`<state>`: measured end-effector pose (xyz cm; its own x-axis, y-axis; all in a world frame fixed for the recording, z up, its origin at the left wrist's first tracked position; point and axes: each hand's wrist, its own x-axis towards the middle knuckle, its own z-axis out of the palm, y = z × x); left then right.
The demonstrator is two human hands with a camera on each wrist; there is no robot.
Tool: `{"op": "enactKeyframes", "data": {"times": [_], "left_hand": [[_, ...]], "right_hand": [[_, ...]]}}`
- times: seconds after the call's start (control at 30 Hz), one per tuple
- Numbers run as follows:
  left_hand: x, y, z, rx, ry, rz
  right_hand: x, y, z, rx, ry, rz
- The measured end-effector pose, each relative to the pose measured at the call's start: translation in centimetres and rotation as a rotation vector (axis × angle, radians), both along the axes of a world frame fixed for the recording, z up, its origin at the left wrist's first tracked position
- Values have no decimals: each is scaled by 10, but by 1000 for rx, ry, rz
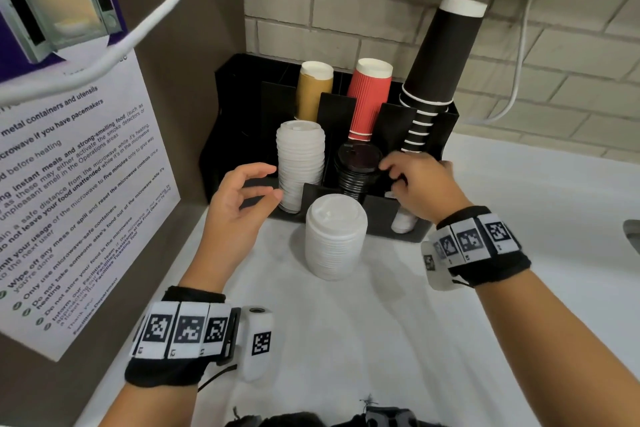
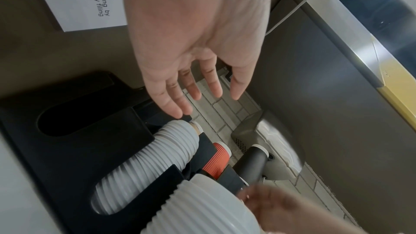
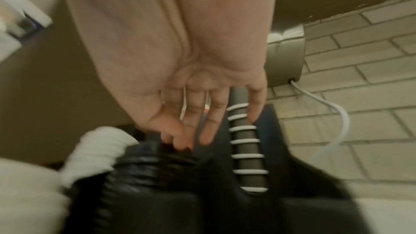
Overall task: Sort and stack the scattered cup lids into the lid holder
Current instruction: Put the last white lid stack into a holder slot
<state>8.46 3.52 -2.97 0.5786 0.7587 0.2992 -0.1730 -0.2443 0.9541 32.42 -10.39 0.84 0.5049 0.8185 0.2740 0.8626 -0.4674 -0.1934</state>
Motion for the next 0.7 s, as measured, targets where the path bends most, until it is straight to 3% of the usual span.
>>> {"op": "enactKeyframes", "data": {"times": [0.07, 0.13, 0.23, 0.4, 0.6, 0.7], "left_hand": [[0, 0, -1, 0, 11, 1], [1, 0, -2, -1, 16, 1], [1, 0, -4, -5, 14, 1], [0, 1, -6, -14, 28, -1], [3, -3, -8, -6, 62, -31], [6, -9, -7, -24, 76, -82]], "right_hand": [[-23, 5, 6, 195, 200, 222], [-45, 13, 4, 106, 335, 322], [-61, 24, -11, -84, 389, 308], [-66, 32, -31, -103, 321, 270], [-63, 31, -29, -20, 376, 267], [-60, 27, -19, 141, 445, 238]]}}
